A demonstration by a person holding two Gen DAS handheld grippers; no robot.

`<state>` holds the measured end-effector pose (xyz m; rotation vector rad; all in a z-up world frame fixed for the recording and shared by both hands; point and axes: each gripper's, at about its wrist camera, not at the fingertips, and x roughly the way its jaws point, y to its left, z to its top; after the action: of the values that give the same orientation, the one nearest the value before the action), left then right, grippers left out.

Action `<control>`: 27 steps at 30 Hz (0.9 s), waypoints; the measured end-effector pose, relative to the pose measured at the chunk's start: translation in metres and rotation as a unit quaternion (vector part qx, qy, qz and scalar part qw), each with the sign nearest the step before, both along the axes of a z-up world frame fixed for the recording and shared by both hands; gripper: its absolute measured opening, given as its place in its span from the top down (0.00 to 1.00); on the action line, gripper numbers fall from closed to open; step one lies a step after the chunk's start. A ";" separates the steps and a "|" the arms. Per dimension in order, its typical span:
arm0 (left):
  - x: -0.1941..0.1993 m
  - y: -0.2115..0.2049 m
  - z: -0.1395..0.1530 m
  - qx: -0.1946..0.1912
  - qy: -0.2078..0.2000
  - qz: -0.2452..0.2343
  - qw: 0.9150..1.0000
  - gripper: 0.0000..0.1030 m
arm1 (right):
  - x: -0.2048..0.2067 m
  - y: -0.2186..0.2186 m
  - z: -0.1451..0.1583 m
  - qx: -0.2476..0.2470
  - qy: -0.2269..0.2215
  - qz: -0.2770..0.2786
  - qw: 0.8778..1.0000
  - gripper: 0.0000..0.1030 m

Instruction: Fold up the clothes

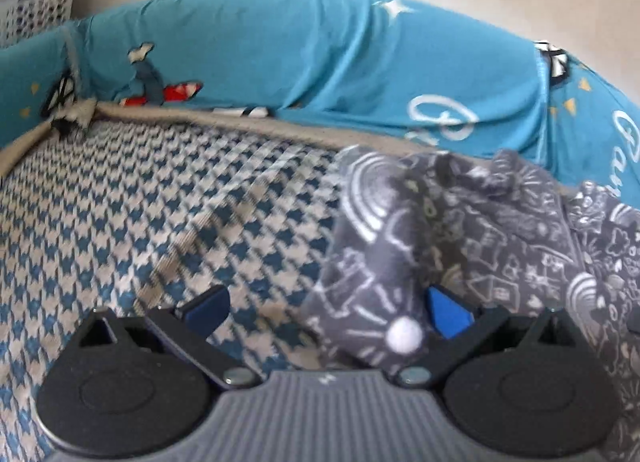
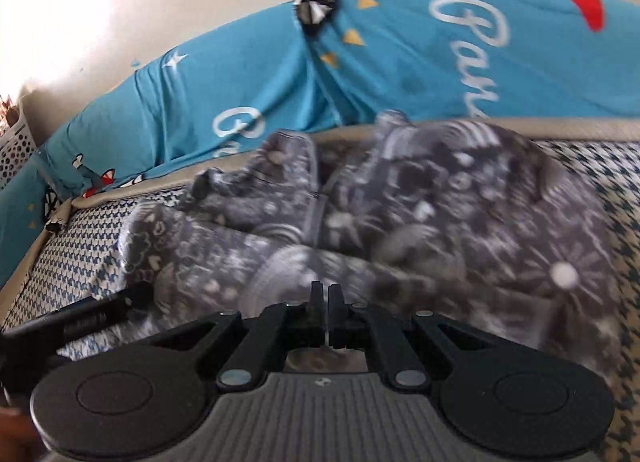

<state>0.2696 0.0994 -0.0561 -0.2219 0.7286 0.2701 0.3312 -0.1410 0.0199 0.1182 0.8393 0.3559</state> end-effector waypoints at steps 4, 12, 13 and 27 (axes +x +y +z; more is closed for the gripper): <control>-0.003 0.000 -0.001 0.029 0.004 -0.008 1.000 0.00 | 0.009 -0.027 -0.008 -0.010 0.023 -0.037 0.999 1.00; -0.011 0.009 0.003 0.027 0.025 -0.007 0.999 0.00 | 0.007 -0.062 0.003 -0.030 0.015 -0.095 0.995 1.00; -0.013 0.008 0.005 0.035 0.023 -0.008 0.999 0.00 | 0.005 -0.065 0.005 -0.028 0.016 -0.103 0.994 1.00; -0.078 0.007 0.024 -0.052 0.014 -0.049 0.997 0.00 | -0.061 -0.082 0.028 0.112 0.038 -0.124 0.985 0.91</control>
<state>0.1920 0.1061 -0.0322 -0.2816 0.7796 0.1428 0.2705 -0.2232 0.0477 0.4440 0.8477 0.2112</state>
